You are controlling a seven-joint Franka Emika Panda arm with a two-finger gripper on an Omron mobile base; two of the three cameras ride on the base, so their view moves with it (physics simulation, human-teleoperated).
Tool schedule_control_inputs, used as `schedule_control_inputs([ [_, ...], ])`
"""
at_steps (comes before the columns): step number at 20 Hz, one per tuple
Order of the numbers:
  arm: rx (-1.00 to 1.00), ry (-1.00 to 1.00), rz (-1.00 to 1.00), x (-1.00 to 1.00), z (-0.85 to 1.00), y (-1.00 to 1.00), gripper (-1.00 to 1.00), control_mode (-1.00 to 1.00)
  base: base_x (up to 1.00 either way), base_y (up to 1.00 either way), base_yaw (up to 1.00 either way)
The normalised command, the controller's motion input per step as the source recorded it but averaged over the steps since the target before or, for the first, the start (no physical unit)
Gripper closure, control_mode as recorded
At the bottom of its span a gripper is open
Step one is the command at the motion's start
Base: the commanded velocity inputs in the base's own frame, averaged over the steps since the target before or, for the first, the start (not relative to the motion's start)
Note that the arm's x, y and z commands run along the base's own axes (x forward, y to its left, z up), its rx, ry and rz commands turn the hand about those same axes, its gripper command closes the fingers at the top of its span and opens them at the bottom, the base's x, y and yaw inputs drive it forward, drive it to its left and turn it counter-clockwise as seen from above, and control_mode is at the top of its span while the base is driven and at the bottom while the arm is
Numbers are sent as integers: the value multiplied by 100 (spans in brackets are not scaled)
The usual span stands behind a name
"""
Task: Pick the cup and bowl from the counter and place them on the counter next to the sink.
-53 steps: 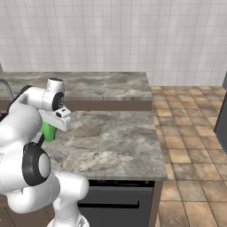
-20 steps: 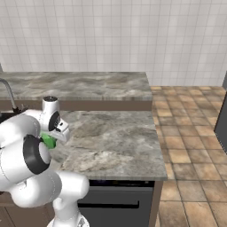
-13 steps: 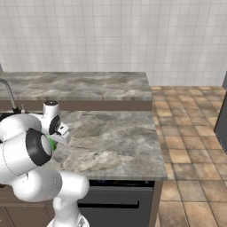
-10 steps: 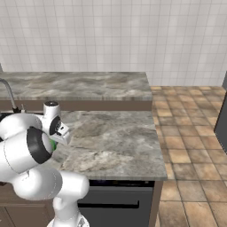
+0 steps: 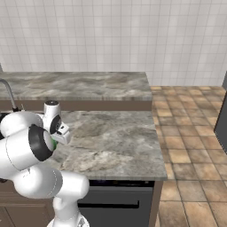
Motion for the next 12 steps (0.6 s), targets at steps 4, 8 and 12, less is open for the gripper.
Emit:
schedule_control_inputs([
  [4, 0, 0, 0, 0, 0, 0, -100, -100, 0, 0, 0],
  [8, 0, 0, 0, 0, 0, 0, -100, -100, 0, 0, 0],
  [12, 0, -2, 0, 0, 13, 0, -100, -100, 0, 0, 0],
])
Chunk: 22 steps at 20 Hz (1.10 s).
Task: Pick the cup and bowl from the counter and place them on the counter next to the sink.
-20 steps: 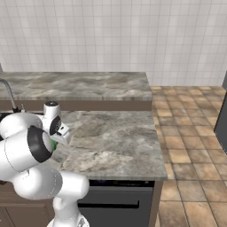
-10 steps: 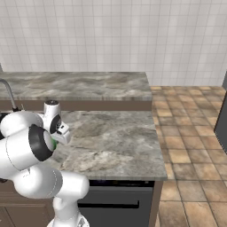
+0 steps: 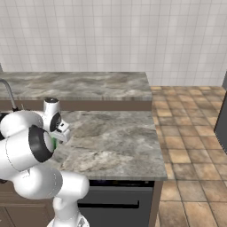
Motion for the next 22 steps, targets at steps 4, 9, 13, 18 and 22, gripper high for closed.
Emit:
schedule_control_inputs([
  [4, 0, 0, 0, 0, 40, 0, -100, -100, 0, 0, 0],
  [9, 0, 0, 0, -11, 47, -6, -100, -100, 0, 0, 0],
  [13, 0, 0, 0, -39, 35, -24, -100, -100, 0, 0, 0],
  [18, 0, 0, 1, -78, 30, -29, -100, -100, 0, 0, 0],
  [22, 0, -1, 8, -94, 18, -15, -100, -100, 0, 0, 0],
])
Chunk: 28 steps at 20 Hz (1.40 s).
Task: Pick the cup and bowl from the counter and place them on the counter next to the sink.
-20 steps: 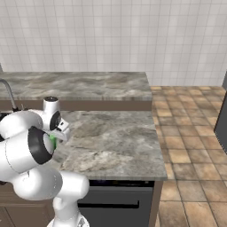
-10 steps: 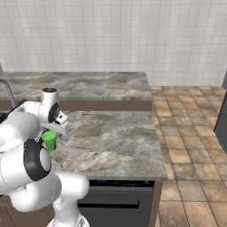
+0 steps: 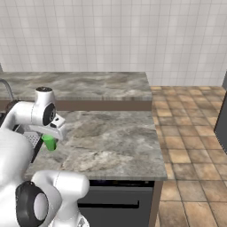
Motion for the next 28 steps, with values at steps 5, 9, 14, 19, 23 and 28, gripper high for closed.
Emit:
schedule_control_inputs([
  [5, 0, -11, 12, -78, 30, -3, -100, -100, 0, 0, 0],
  [9, 0, -18, 14, -82, 39, 0, -100, -100, 0, 0, 0],
  [14, 0, -18, 14, -76, 38, 0, -100, -100, 0, 0, 0],
  [19, 0, -6, 5, -18, 1, 0, -100, -100, 0, 0, 0],
  [23, 0, 0, 0, 0, 0, 0, -100, -100, 0, 0, 0],
  [28, 0, 0, 0, 0, 0, 0, -100, -100, 0, 0, 0],
])
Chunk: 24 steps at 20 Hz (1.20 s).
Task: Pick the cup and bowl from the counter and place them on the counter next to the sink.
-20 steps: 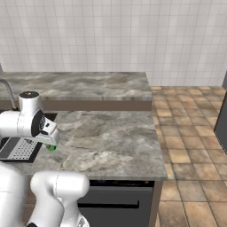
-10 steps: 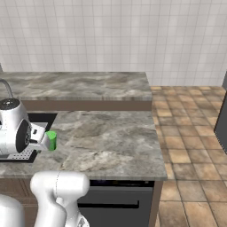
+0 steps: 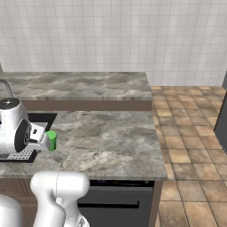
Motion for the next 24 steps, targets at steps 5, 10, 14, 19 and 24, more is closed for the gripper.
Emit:
schedule_control_inputs([
  [5, 0, 0, 0, 0, 0, 0, -100, 100, 0, 0, 0],
  [10, 0, 0, 0, 0, 0, 0, -100, 100, -36, 8, 0],
  [14, 0, 0, 0, 0, 0, 0, -100, 100, -100, 14, 0],
  [19, 0, 0, 0, 0, 0, 0, -100, 100, -80, 9, 0],
  [24, 0, 0, 0, 0, 0, 0, -100, 100, 9, 14, 25],
])
